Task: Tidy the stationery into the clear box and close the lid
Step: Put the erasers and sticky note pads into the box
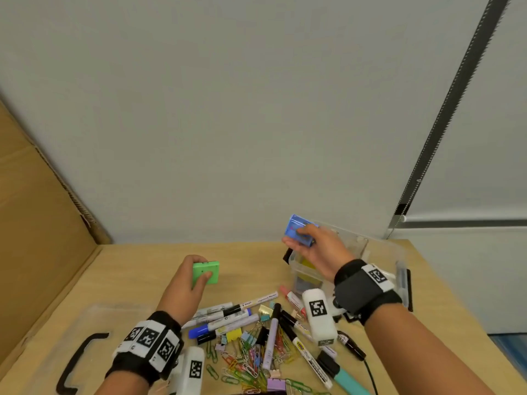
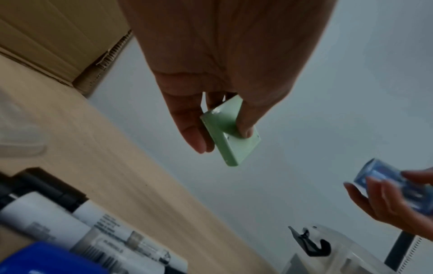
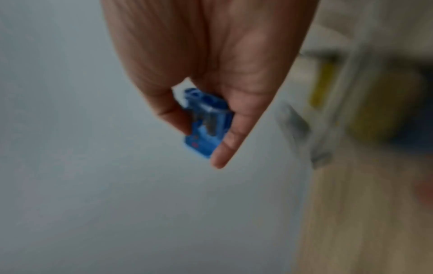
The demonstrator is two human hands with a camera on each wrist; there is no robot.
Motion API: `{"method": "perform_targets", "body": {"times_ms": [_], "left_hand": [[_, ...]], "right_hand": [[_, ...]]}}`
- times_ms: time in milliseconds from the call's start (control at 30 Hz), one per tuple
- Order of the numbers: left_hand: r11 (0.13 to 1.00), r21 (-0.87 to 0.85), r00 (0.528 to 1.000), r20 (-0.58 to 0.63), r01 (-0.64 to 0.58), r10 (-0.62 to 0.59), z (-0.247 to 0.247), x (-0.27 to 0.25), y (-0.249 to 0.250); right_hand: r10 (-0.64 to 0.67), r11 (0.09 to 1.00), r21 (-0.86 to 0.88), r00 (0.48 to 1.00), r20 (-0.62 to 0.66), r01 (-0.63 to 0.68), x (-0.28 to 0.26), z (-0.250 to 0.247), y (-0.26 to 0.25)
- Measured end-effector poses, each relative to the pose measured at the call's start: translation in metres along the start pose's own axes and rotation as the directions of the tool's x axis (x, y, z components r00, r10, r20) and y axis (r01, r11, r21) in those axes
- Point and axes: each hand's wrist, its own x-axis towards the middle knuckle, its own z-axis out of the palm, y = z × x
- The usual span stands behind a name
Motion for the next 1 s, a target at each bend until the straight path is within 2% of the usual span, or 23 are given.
{"method": "perform_targets", "body": {"times_ms": [33,67,100,133,200,267,333,400,467,533,600,733,833,900,967,1000], "left_hand": [[1.0,-0.011,1.0,0.0,0.002,-0.002,0.0,-0.002,0.001],[1.0,-0.019,1.0,0.002,0.007,-0.007,0.0,-0.004,0.003],[1.0,-0.025,1.0,0.001,0.008,-0.008,0.0,-0.006,0.004],[1.0,-0.028,1.0,0.0,0.009,-0.009,0.0,-0.008,0.006],[0.999,-0.035,1.0,-0.006,0.006,-0.006,0.001,-0.011,0.01],[0.999,-0.046,1.0,-0.001,0.01,-0.01,0.001,-0.014,0.013],[0.999,-0.049,1.0,0.009,0.008,-0.008,0.002,-0.017,0.016],[0.999,-0.049,1.0,0.017,0.001,0.0,0.002,-0.018,0.017],[0.999,-0.048,1.0,0.024,-0.005,0.006,0.002,-0.019,0.019],[0.999,-0.037,1.0,0.028,-0.01,0.011,0.003,-0.019,0.02],[1.0,-0.022,0.999,0.03,-0.02,0.02,0.003,-0.019,0.021],[0.999,-0.003,0.999,0.03,-0.032,0.032,0.003,-0.015,0.024],[0.999,0.003,0.999,0.028,-0.041,0.041,0.003,-0.014,0.026],[0.999,-0.004,0.999,0.028,-0.046,0.047,0.003,-0.015,0.027],[0.998,-0.023,0.998,0.026,-0.064,0.065,0.002,-0.018,0.03],[0.995,-0.03,0.996,0.022,-0.091,0.091,0.003,-0.021,0.033]], "right_hand": [[-0.041,0.972,-0.235,0.997,-0.058,0.026,0.002,-0.003,-0.008],[-0.111,0.861,-0.506,0.988,-0.107,0.042,0.006,-0.006,-0.016],[-0.185,0.675,-0.737,0.975,-0.12,0.037,0.01,-0.01,-0.022],[-0.23,0.462,-0.887,0.967,-0.105,0.014,0.015,-0.015,-0.028],[-0.177,0.102,-0.993,0.981,-0.077,-0.059,0.025,-0.021,-0.032],[-0.033,-0.204,-0.976,0.997,-0.071,-0.076,0.033,-0.022,-0.033],[0.058,-0.373,-0.926,0.994,-0.094,-0.066,0.042,-0.021,-0.031],[0.115,-0.445,-0.894,0.988,-0.106,-0.044,0.059,-0.025,-0.024],[0.164,-0.529,-0.846,0.971,-0.176,-0.064,0.093,-0.044,-0.013],[0.183,-0.548,-0.831,0.955,-0.234,-0.099,0.15,-0.083,0.005],[0.194,-0.526,-0.844,0.951,-0.241,-0.107,0.188,-0.109,0.018],[0.235,-0.542,-0.838,0.945,-0.228,-0.067,0.154,-0.076,0.005],[0.207,-0.571,-0.82,0.961,-0.181,-0.032,0.145,-0.075,0.003],[0.16,-0.579,-0.815,0.978,-0.133,-0.016,0.114,-0.058,-0.004],[0.056,-0.486,-0.872,0.994,-0.095,-0.056,0.074,-0.034,-0.013],[-0.014,-0.381,-0.923,0.999,-0.052,-0.053,0.059,-0.026,-0.016]]}}
